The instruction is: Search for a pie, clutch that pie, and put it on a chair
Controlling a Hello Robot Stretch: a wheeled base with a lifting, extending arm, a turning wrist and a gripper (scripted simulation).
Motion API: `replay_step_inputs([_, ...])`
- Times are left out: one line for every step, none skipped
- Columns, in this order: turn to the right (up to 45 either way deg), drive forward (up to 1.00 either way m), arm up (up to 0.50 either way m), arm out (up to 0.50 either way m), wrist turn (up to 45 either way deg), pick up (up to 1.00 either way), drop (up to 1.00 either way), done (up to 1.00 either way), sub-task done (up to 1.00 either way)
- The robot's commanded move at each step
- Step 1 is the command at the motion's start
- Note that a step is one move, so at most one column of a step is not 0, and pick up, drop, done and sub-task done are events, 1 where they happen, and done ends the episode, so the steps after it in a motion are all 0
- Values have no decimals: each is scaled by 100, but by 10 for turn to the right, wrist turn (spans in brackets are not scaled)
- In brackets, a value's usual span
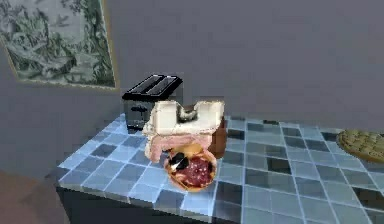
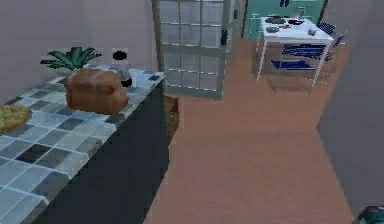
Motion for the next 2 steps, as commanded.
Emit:
replay_step_inputs([450, 0, 0, 0, 0, 0, 0, 0, 0])
replay_step_inputs([450, 0, 0, 0, 0, 0, 0, 0, 0])
